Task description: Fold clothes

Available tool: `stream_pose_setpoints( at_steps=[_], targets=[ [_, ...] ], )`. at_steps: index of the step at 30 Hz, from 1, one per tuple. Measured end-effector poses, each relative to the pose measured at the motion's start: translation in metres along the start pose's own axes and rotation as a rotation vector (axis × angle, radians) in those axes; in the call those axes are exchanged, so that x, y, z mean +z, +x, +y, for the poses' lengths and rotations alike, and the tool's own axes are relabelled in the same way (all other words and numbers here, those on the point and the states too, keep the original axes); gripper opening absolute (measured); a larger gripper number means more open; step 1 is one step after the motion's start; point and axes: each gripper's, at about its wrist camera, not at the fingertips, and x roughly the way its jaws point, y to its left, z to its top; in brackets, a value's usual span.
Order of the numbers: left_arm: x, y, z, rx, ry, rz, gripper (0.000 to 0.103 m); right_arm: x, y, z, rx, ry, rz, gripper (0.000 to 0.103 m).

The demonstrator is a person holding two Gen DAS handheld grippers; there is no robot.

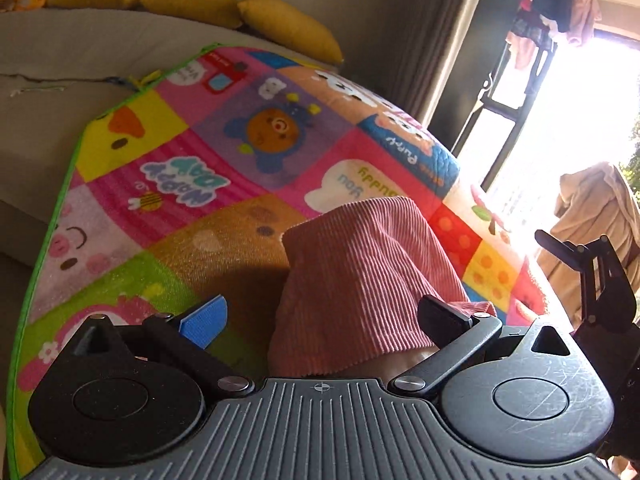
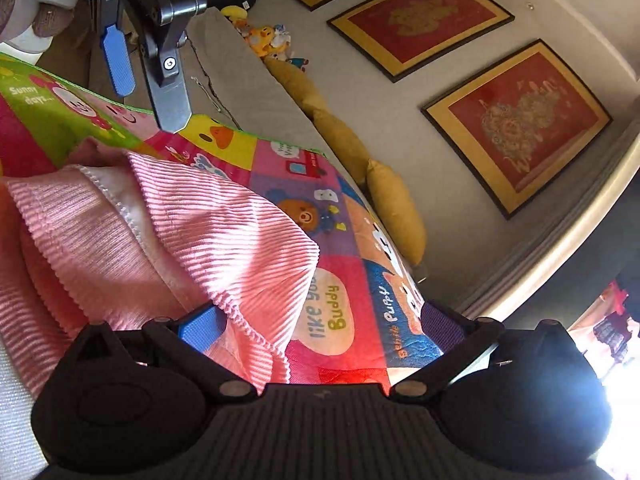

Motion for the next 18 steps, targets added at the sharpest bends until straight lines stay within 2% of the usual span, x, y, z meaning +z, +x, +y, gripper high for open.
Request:
stream_pose_setpoints(
  at_steps=[4,6,8,12,18],
  targets=[
    [-0.002,0.008,-0.008,-0.019,0.010,0.019,0.103,0.005,0.018,0.014,-0.030,-0.035,-0.034,0.103],
    [0.001,0.006,-0.012,-0.022,0.011,0.009,0.103,0.004,0.024,0.014,-0.141,-0.036,-0.056,0.103],
    [0.004,0.001,-0.014,-0.025,0.010,-0.012,0.103,0.001,0.020,0.000,-0.235,0.016,-0.074,0.103],
    [0.015,-0.002,-0.017,-0.020,-0.012,-0.048,0.103,-0.019,0.000,-0.039,-0.355,0.145,-0.060,0.103],
    [0.024,0.029,-0.026,-0.001,-0.048,-0.026,0.103,-0.047,-0.020,-0.052,-0.418,0.160,-0.044,0.103]
  ],
)
